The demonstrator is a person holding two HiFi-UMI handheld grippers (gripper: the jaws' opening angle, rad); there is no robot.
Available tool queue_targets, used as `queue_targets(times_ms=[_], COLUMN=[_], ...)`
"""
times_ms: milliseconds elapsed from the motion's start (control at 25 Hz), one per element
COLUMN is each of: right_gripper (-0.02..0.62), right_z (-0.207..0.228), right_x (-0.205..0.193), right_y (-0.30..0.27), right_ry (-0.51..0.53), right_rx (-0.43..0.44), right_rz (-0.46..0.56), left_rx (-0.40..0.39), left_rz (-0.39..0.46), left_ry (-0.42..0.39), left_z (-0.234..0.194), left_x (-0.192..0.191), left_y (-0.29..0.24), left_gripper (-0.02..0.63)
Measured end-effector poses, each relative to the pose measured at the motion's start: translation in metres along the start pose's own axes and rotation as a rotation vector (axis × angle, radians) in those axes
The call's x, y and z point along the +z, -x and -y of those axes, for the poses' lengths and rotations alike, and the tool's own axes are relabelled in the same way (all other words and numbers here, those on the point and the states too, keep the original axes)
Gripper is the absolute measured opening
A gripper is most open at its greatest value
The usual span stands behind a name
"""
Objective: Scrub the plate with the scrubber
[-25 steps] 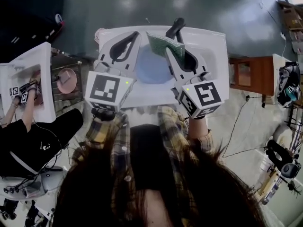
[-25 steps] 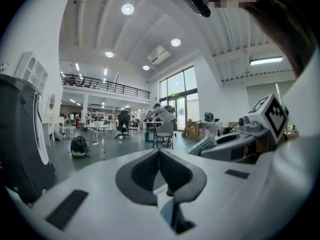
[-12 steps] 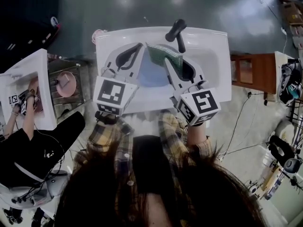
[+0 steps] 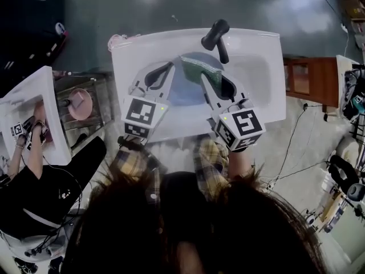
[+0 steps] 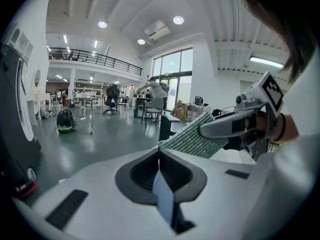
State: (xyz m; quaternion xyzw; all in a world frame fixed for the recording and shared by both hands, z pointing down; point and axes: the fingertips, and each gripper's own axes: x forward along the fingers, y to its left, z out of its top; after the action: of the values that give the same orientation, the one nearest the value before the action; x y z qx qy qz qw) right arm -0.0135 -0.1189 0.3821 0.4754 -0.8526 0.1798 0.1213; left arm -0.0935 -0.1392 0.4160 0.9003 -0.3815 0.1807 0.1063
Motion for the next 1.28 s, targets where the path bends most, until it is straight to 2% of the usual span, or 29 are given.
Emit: queue_targets(times_ms=[240, 720, 760, 840, 880, 1040, 1280], right_gripper=[0.095, 0.095, 0.095, 0.095, 0.095, 0.095, 0.095], right_z=[0.01, 0.041, 0.044, 0.051, 0.054, 0.064, 0.075], right_x=[-0.031, -0.074, -0.078, -0.084, -0.087, -0.1, -0.115], right_y=[-0.012, -0.022, -0.023, -0.024, -0.025, -0.029, -0.038], right_ry=[-0.036, -0.068, -0.068, -0.072, -0.073, -0.061, -0.061], right_rx=[-0.032, -0.093, -0.101, -0.119, -0.127, -0.159, -0.187], right_rz=[-0.034, -0.105, -0.112, -0.12, -0.125, -0.153, -0.183], left_rx=[-0.033, -0.023, -0.027, -0.037, -0.038, -0.022, -0.04], left_rz=[-0.071, -0.169, -0.18, -0.201, -0.207, -0.21, -0.234], left_ry=[0.025, 0.006, -0.002, -0.013, -0.012, 0.008, 0.023], left_z=[-0.002, -0.004, -0.004, -0.003, -0.004, -0.012, -0.015], left_x=[-0.04, -0.09, -0.093, -0.1, -0.103, -0.11, -0.122], left_y=[-0.013, -0.039, -0.041, -0.045, -0.046, -0.05, -0.059], left_gripper=[0.015, 0.017, 0.022, 0.113, 0.134, 0.138, 0.138])
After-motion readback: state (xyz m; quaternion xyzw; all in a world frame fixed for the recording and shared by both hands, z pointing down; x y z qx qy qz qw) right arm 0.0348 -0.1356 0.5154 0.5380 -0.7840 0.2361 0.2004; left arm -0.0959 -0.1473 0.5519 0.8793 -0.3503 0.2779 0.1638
